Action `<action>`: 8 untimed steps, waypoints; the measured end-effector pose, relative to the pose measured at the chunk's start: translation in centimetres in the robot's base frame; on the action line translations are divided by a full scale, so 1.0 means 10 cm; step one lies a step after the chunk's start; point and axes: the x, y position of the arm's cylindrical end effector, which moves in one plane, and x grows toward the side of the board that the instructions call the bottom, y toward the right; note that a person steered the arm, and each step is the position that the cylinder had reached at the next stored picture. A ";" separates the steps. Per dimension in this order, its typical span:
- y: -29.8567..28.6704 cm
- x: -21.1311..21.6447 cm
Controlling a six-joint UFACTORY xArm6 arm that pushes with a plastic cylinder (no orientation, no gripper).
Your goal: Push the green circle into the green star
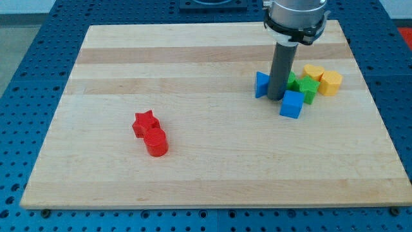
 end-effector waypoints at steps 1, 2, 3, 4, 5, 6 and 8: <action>0.21 0.06; 0.41 0.08; 0.41 0.13; 0.39 0.26; 0.05 0.49; -0.36 0.56; -0.82 -0.02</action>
